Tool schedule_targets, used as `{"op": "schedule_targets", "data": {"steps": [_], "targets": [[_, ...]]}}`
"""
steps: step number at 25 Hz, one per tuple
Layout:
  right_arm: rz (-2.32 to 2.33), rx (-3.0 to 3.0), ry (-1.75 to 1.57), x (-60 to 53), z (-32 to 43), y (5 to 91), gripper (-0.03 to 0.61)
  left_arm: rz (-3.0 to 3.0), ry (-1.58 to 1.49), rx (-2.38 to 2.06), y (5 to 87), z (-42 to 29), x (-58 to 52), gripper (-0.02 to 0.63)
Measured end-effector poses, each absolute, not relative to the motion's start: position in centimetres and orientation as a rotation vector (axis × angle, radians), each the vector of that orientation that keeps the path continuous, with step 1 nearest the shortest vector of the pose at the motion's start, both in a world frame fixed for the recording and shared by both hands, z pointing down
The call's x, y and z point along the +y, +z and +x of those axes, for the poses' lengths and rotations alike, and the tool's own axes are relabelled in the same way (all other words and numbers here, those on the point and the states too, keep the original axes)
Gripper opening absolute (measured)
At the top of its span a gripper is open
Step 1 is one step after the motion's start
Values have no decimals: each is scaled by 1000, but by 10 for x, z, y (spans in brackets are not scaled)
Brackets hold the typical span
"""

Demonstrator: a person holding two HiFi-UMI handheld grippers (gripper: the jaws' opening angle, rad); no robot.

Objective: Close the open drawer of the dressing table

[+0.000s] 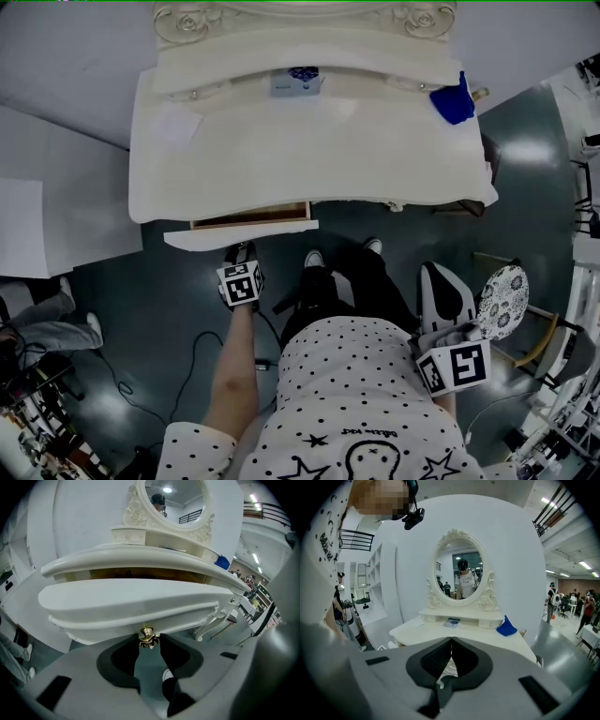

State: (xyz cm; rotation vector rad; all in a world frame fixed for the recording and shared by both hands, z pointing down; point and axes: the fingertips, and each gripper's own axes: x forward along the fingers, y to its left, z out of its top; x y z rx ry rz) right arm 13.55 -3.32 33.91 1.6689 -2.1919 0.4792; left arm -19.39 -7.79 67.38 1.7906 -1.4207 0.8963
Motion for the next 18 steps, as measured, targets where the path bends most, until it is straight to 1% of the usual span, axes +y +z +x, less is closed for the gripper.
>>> {"op": "schedule_targets", "data": {"steps": [18], "targets": [[1696, -2175, 480, -34, 138, 339, 9, 1812, 881, -1401, 675, -191, -109, 150]]}}
